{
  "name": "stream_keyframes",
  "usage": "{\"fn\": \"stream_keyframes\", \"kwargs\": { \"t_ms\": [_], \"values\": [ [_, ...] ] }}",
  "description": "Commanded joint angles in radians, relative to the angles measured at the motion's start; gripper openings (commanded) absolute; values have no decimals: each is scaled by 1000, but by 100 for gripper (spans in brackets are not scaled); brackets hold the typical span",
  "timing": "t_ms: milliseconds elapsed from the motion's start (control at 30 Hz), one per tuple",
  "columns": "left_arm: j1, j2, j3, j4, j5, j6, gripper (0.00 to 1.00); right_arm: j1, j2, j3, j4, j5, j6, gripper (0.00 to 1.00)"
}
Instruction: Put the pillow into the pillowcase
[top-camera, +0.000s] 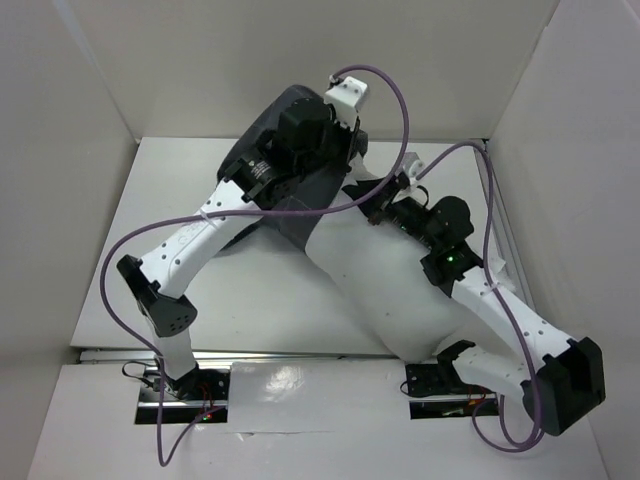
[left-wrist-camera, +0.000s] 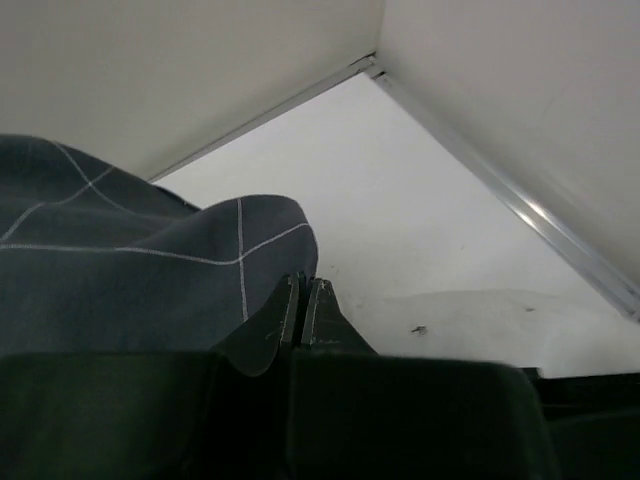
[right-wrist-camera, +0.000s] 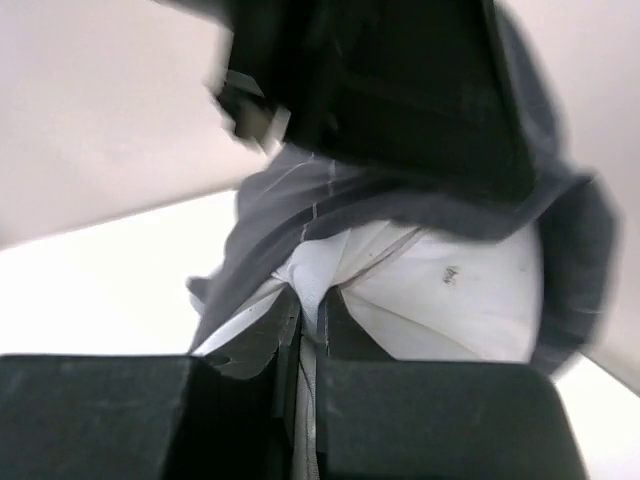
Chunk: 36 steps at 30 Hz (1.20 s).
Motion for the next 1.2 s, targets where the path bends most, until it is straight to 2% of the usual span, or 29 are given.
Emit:
{"fn": "stream_keyframes", "kwargs": {
  "t_ms": [0,100,133,200,333,367,433,467,533,567,667,800,933,1033,1133,1167],
  "values": [
    [-31,18,44,94,78,2,0,18,32,-51,266,-3,108,0],
    [-91,18,28,94,178,15,0,18,138,-101,408,67,171,0],
    [-111,3,-13,94,256,27,0,32,168,-111,450,166,171,0],
    [-174,-23,-78,94,315,27,0,41,259,-147,614,283,186,0],
    [-251,-103,-311,123,408,18,0,41,362,-241,944,511,254,0],
    [-251,-120,-430,139,421,1,0,51,362,-261,978,587,254,0],
    [-251,-166,-562,184,421,-42,0,51,351,-273,983,684,292,0],
    [-251,-175,-689,223,465,-88,0,51,351,-273,973,785,329,0],
    [-260,-175,-782,335,583,-111,0,51,336,-308,1004,863,338,0],
    [-260,-166,-832,364,694,-134,0,51,336,-321,1027,914,338,0],
    [-309,-124,-845,395,763,-134,0,41,325,-332,1033,994,373,0],
    [-389,-82,-668,302,772,-29,0,0,325,-332,995,1017,493,0],
    [-441,-96,-594,243,781,36,0,-21,345,-277,984,1059,502,0],
    [-441,-149,-616,243,765,36,0,-49,345,-256,929,1049,513,0],
    [-441,-171,-638,243,689,36,0,-61,304,-256,828,1037,531,16],
    [-441,-171,-638,231,674,36,7,-70,290,-256,741,1037,548,24]
  ]
}}
